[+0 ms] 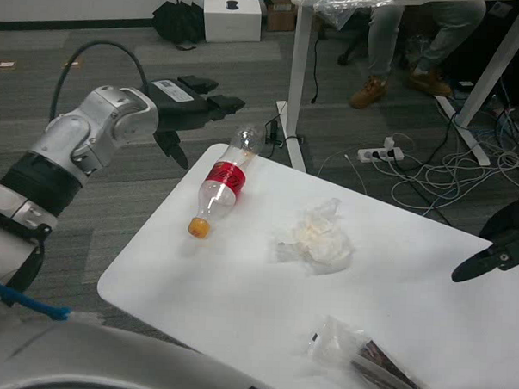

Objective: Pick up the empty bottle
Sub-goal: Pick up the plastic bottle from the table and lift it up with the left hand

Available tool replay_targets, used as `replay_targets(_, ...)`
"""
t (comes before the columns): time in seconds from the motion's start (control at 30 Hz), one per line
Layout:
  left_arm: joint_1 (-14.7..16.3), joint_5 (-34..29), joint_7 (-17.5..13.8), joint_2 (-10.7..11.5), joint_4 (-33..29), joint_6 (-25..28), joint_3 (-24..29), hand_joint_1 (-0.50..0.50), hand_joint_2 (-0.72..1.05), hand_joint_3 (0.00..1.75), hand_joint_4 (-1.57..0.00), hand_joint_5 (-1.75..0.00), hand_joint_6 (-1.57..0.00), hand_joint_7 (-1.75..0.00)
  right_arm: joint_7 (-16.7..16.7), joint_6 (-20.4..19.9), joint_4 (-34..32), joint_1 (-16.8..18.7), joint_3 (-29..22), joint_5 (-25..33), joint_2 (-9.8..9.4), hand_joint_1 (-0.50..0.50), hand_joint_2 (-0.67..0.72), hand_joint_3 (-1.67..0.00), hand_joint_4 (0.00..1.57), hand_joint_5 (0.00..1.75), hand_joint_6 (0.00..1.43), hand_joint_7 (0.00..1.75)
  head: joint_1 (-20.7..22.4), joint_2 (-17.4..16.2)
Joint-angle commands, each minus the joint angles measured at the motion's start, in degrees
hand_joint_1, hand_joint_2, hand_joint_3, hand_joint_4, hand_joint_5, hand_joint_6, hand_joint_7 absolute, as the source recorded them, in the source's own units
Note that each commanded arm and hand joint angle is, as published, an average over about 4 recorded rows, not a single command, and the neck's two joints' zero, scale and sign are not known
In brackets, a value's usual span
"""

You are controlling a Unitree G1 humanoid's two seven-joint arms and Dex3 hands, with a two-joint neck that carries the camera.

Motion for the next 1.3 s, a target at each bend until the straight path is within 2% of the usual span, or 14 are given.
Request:
replay_targets(0.03,-2.67,1.78,-0.90,-2.67,3.35,-2.80,1.85,-0.50,0.60,0.00,0.00,0.00,0.00,0.00,-0.15,-1.28,0.12,-0.43,0.26,1.15,-1.14,-0.33,0.58,0.00,0.00,0.00,0.00,0.00,-0.57,0.42)
replay_targets(0.1,-3.86,4.50,-0.95,-5.40,4.40,-6.54,5.41,-0.50,0.29,0.00,0.00,0.00,0.00,0.00,-0.10,-1.58,0.16,-0.21,0.26,1.59,-1.27,-0.33,0.58,0.00,0.00,0.00,0.00,0.00,-1.01,0.82)
replay_targets(0.17,-5.95,10.94,-1.23,-9.24,5.15,-12.84,11.03,-0.50,-0.17,0.00,0.00,0.00,0.00,0.00,-0.10,-1.85,0.23,0.03,0.19,2.05,-1.32,-0.33,0.60,0.00,0.00,0.00,0.00,0.00,-1.58,1.20)
replay_targets(0.23,-7.81,16.06,-1.54,-11.61,5.30,-17.02,14.39,-0.50,-0.39,0.00,0.00,0.00,0.00,0.00,-0.10,-2.13,0.27,0.23,0.15,2.40,-1.32,-0.33,0.60,0.00,0.00,0.00,0.00,0.00,-1.99,1.50)
replay_targets(0.27,-8.60,17.58,-1.72,-11.83,5.44,-18.23,14.39,-0.50,-0.46,0.00,0.00,0.00,0.00,0.00,-0.10,-2.22,0.30,0.27,0.13,2.58,-1.32,-0.33,0.58,0.00,0.00,0.00,0.00,0.00,-2.17,1.62)
replay_targets(0.5,-10.89,21.69,-2.40,-11.68,7.39,-23.61,11.36,-0.50,-0.46,0.00,0.00,0.00,0.00,0.00,-0.10,-2.42,0.38,0.60,0.26,3.04,-1.29,-0.33,0.60,0.00,0.00,0.00,0.00,0.00,-2.97,1.69)
replay_targets(0.7,-11.28,23.88,-2.49,-11.64,10.91,-28.16,4.75,-0.50,-0.26,0.00,0.00,0.00,0.00,0.00,-0.10,-2.51,0.25,0.84,0.65,3.04,-1.01,-0.33,0.60,0.00,0.00,0.00,0.00,0.00,-3.46,2.55)
replay_targets(0.8,-10.78,23.88,-2.44,-11.59,12.62,-29.35,1.28,-0.50,-0.19,0.00,0.00,0.00,0.00,0.00,-0.10,-2.57,0.01,1.20,0.65,3.04,-0.90,-0.34,0.60,0.00,0.00,0.00,0.00,0.00,-3.80,2.96)
replay_targets(0.93,-9.53,23.49,-2.44,-11.72,15.17,-30.40,-2.37,-0.50,-0.19,0.00,0.00,0.00,0.00,0.00,-0.10,-2.68,-0.45,1.85,0.65,3.08,-0.88,-0.38,0.60,0.00,0.00,0.00,0.00,0.00,-4.00,3.33)
replay_targets(1.0,-8.78,23.22,-2.35,-11.86,16.22,-31.06,-3.25,-0.50,-0.13,0.00,0.00,0.00,0.00,0.00,-0.10,-2.86,-0.63,2.25,0.61,3.13,-0.83,-0.35,0.60,0.00,0.00,0.00,0.00,0.00,-4.12,3.74)
replay_targets(1.3,-7.73,22.56,-1.52,-12.95,20.90,-32.66,-3.54,-0.50,0.16,0.00,0.00,0.00,0.00,0.00,-0.10,-3.69,-0.67,3.33,0.46,3.30,-1.05,-0.38,0.60,0.00,0.00,0.00,0.00,0.00,-4.25,4.92)
